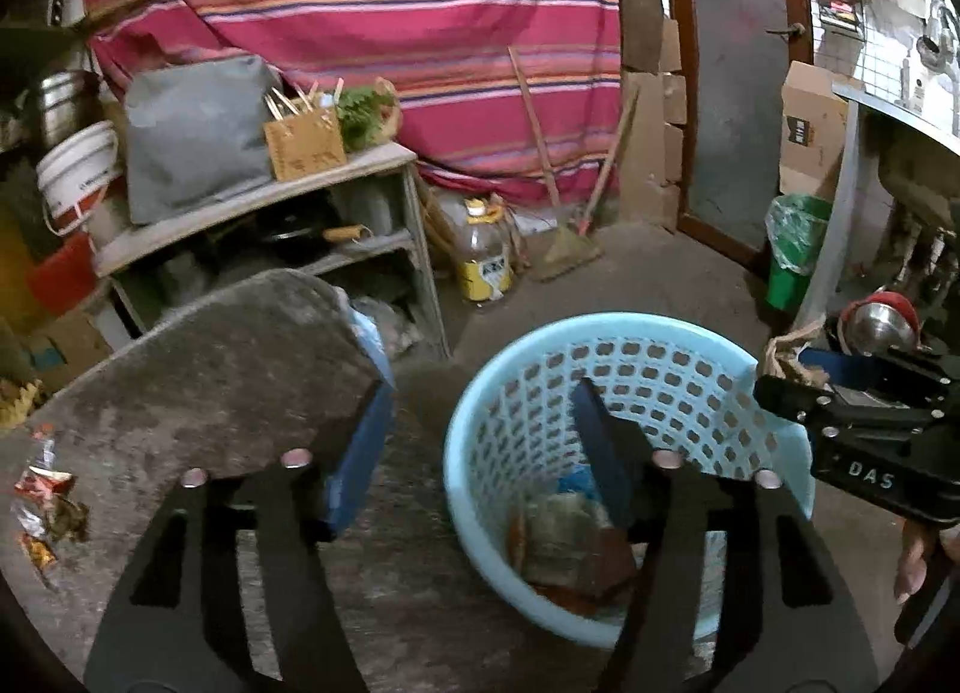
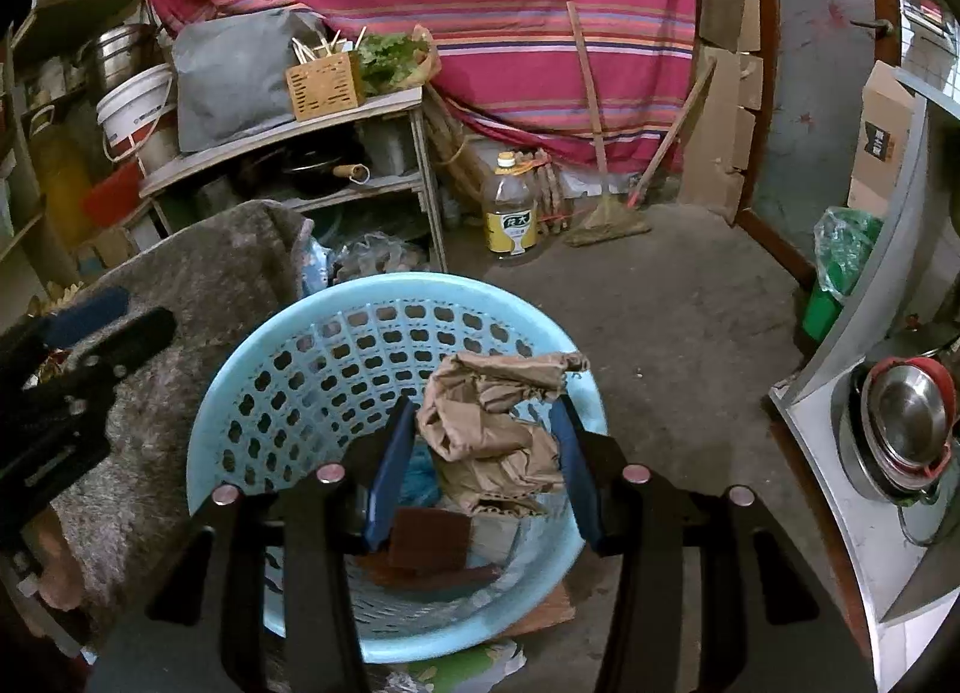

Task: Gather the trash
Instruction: 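Carry packet and paper scrap over the basket and open both tools, then grasp the red and blue snack wrapper with the left tool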

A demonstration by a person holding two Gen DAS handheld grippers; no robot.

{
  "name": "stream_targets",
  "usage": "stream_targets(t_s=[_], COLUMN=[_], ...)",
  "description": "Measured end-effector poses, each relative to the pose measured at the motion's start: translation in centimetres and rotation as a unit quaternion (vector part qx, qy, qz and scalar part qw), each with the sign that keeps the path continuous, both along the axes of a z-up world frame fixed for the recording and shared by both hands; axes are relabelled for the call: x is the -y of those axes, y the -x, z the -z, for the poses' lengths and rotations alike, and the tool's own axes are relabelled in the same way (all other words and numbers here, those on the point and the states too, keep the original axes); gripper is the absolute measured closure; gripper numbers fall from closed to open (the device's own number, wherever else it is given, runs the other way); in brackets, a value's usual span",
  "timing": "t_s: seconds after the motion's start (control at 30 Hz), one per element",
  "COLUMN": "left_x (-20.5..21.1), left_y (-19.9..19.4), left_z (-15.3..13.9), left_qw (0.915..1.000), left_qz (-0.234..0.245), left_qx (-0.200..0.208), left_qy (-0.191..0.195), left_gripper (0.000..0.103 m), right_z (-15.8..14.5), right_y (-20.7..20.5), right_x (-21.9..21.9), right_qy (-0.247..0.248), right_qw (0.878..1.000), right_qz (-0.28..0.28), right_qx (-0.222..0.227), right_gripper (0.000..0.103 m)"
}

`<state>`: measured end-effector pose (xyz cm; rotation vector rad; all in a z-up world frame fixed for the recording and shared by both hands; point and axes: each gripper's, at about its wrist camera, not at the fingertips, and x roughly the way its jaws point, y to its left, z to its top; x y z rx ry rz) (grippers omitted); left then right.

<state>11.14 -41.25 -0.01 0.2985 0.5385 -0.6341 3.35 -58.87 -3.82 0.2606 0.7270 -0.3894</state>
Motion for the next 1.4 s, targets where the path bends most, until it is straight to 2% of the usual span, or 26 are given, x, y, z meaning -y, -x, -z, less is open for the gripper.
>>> stream_targets(t_s=[0.03,0.1,0.13,0.2,0.23,0.27,0.3,0.33,0.4,0.47,0.53,0.87,1.13,1.4], left_x=[-0.4,-1.8,-2.5,-4.0,-4.8,-5.6,-6.6,-7.5,-9.3,-11.0,-13.1,-24.2,-33.3,-39.1], left_y=[0.0,0.1,0.0,-0.3,-0.4,-0.6,-0.9,-1.1,-1.4,-1.8,-2.3,-5.3,-9.0,-12.7], left_z=[-0.3,-0.9,-1.2,-1.8,-2.0,-2.2,-2.4,-2.6,-2.8,-2.8,-2.7,-1.4,0.7,4.7], left_qw=[1.0000,0.9995,0.9992,0.9987,0.9985,0.9982,0.9977,0.9971,0.9957,0.9945,0.9928,0.9798,0.9581,0.9386], left_qz=[-0.005,-0.023,-0.031,-0.043,-0.048,-0.053,-0.061,-0.069,-0.085,-0.098,-0.114,-0.196,-0.286,-0.340], left_qx=[0.007,0.021,0.025,0.023,0.021,0.020,0.020,0.022,0.023,0.020,0.015,0.003,-0.004,-0.057], left_qy=[0.001,0.004,0.006,0.013,0.016,0.019,0.022,0.024,0.027,0.031,0.034,0.039,0.017,0.015], left_gripper=[0.028,0.012,0.011,0.010,0.010,0.009,0.007,0.006,0.006,0.006,0.006,0.005,0.005,0.005], right_z=[0.1,0.3,0.4,0.6,0.5,0.5,0.5,0.4,0.3,0.1,-0.1,-1.0,-1.0,0.8], right_y=[-0.2,-0.7,-1.0,-1.4,-1.6,-1.7,-1.9,-2.0,-2.3,-2.4,-2.5,-5.1,-8.5,-12.5], right_x=[-0.1,-0.5,-0.8,-1.2,-1.3,-1.4,-1.6,-1.7,-2.1,-2.8,-3.7,-11.1,-17.9,-23.5], right_qy=[-0.003,-0.007,-0.008,-0.005,-0.004,-0.005,-0.004,-0.003,-0.005,-0.003,-0.001,-0.004,-0.012,-0.007], right_qw=[1.000,1.000,1.000,1.000,1.000,1.000,1.000,1.000,1.000,1.000,0.999,0.999,0.998,0.996], right_qz=[-0.001,-0.003,-0.003,0.001,0.003,0.005,0.011,0.014,0.017,0.023,0.023,-0.005,-0.045,-0.087], right_qx=[0.001,0.002,0.003,0.007,0.009,0.012,0.016,0.018,0.018,0.021,0.029,0.045,0.051,0.019], right_gripper=[0.056,0.056,0.055,0.053,0.046,0.033,0.028,0.025,0.024,0.014,0.010,0.010,0.009,0.009])
